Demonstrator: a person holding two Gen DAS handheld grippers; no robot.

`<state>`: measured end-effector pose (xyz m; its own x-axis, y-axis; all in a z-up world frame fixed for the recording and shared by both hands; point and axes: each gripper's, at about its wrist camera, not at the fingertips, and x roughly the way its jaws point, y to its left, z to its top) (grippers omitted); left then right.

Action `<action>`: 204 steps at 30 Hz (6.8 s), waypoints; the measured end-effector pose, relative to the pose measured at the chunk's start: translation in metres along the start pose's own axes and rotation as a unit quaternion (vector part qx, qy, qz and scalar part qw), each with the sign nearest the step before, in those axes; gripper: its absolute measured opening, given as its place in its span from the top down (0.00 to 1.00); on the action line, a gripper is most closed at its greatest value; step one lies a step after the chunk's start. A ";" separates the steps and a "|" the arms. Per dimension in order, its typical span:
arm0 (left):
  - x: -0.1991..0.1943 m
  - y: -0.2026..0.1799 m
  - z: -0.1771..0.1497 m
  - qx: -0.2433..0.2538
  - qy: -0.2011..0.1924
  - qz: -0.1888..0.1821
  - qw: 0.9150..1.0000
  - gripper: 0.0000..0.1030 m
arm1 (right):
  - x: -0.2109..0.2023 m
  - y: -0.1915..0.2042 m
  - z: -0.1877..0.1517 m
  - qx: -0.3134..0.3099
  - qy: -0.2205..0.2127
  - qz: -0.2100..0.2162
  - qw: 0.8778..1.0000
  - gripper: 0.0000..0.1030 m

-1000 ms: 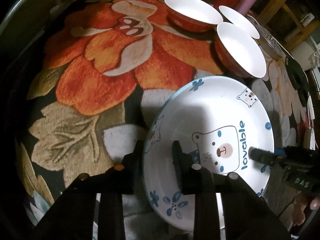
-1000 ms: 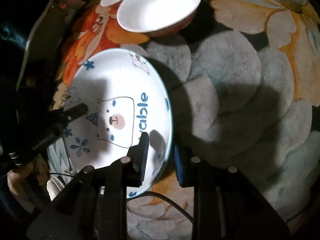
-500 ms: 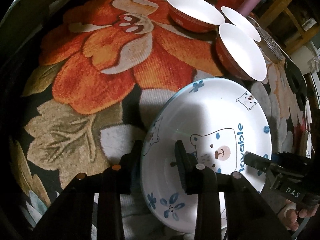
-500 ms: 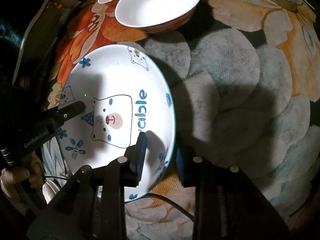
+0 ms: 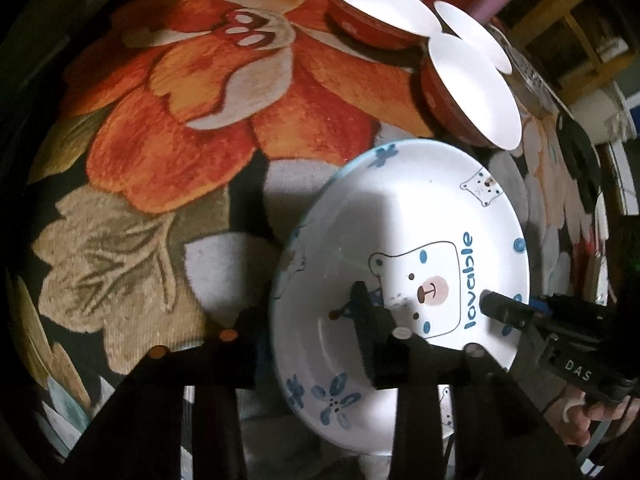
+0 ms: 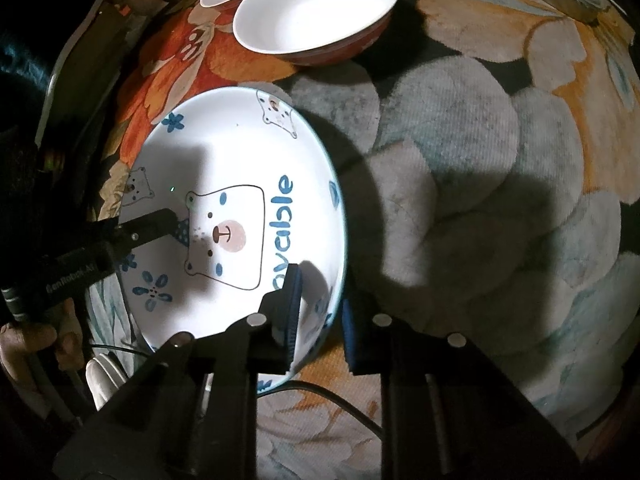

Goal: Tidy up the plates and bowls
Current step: 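Lift the bear plate and carry it over the plate stack, then lower the bear plate onto the stack and open both grippers, then withdraw both grippers from the plate stack, then move both grippers to the group of white bowls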

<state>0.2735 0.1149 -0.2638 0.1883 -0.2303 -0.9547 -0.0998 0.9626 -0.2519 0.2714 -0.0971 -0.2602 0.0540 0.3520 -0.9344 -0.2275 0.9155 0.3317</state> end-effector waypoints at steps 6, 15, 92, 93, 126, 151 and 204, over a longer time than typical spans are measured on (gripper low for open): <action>-0.007 -0.004 -0.015 0.027 0.014 -0.013 0.999 0.78 | -0.007 -0.011 -0.001 0.000 -0.001 0.002 1.000 0.86; -0.024 -0.041 -0.022 0.061 0.002 -0.019 0.998 0.79 | -0.039 -0.034 -0.012 0.011 -0.021 0.008 1.000 0.88; 0.079 -0.498 -0.076 0.354 0.078 -0.042 0.931 0.71 | -0.213 -0.376 -0.202 0.366 -0.114 -0.063 0.922 0.88; 0.078 -0.500 -0.077 0.356 0.079 -0.045 0.930 0.64 | -0.212 -0.377 -0.203 0.369 -0.117 -0.062 0.920 0.88; 0.031 -0.431 -0.050 0.264 0.016 -0.035 0.964 0.01 | -0.228 -0.333 -0.181 0.322 -0.139 -0.168 0.921 0.06; 0.018 -0.371 -0.029 0.225 0.000 -0.012 0.974 0.01 | -0.208 -0.278 -0.141 0.264 -0.145 -0.127 0.945 0.00; -0.004 -0.193 0.036 0.073 -0.030 0.042 0.996 0.01 | -0.129 -0.160 -0.016 0.098 -0.108 -0.061 0.987 0.00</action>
<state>0.3272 -0.0651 -0.2054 0.2435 -0.1432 -0.9593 0.0254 0.9896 -0.1413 0.2858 -0.2923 -0.1947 0.2801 0.2506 -0.9267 -0.0142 0.9663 0.2570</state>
